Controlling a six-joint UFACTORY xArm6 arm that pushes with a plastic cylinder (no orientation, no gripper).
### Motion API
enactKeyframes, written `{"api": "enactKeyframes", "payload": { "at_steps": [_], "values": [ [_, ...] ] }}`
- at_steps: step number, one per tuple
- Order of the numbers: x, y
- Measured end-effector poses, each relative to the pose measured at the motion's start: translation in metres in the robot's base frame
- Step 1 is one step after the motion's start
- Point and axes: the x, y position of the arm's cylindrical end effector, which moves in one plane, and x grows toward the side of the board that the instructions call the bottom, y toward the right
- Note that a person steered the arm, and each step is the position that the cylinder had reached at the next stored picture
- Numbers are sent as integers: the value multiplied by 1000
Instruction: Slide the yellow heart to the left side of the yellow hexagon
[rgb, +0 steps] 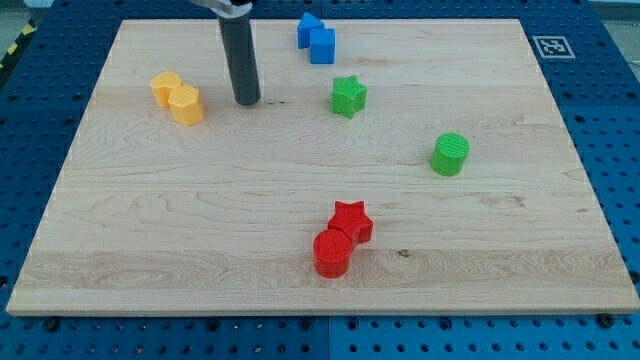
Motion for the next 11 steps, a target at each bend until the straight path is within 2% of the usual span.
{"api": "enactKeyframes", "payload": {
  "at_steps": [3, 7, 9, 11],
  "values": [
    [-19, -66],
    [-38, -103],
    [-9, -97],
    [-1, -95]
  ]
}}
